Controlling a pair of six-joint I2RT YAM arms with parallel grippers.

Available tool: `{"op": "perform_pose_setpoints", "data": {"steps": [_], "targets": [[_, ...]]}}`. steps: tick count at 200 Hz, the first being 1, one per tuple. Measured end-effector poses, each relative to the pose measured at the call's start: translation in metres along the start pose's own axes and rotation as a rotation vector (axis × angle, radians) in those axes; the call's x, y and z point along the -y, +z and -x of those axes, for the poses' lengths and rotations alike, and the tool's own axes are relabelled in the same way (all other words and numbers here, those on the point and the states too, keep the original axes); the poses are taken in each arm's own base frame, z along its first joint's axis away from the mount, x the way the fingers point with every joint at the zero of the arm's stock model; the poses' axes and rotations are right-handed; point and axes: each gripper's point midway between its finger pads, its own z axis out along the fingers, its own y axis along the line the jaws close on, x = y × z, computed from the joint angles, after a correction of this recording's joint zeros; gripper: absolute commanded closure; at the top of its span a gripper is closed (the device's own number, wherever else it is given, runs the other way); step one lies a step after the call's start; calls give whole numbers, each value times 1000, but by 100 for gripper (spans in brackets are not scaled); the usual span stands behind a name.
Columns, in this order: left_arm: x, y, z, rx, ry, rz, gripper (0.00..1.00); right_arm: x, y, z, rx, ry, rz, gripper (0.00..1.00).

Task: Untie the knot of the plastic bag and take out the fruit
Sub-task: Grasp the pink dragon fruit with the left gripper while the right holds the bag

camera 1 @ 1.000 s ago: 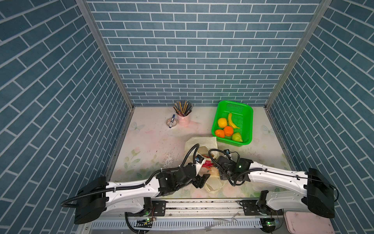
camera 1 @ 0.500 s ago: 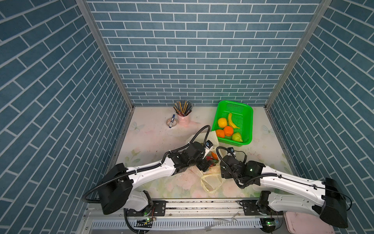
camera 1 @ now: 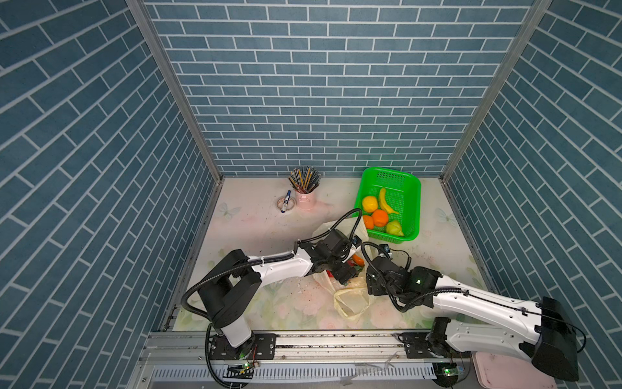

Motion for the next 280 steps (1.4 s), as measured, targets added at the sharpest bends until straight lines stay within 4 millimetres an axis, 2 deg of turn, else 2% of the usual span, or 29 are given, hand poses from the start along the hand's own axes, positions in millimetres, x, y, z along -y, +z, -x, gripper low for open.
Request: {"op": "perform_pose_setpoints", "data": {"steps": [38, 67, 117, 139, 153, 200, 226, 249, 280], "targets": [[0, 13, 0, -30, 14, -10, 12, -1, 2, 0, -5, -10, 1, 26], [-1, 13, 0, -37, 22, -10, 24, 0, 2, 0, -7, -13, 2, 26], [0, 10, -2, -39, 32, -14, 32, 2, 1, 3, 3, 0, -1, 28], [1, 1, -11, -37, 31, -19, 38, 8, 2, 7, 7, 24, -14, 28], [4, -8, -14, -25, 31, -29, 46, 10, 3, 9, 10, 36, -21, 28], [11, -31, -1, 71, 51, -48, 47, 10, 1, 20, 29, 70, -8, 28], [17, -45, -1, 127, 79, -66, 47, 8, 0, 30, 49, 100, 8, 28], [24, -59, 0, 194, 112, -86, 54, 8, 0, 36, 57, 123, 20, 28], [29, -77, 6, 291, 158, -95, 57, 6, 0, 39, 61, 135, 34, 28]]}}
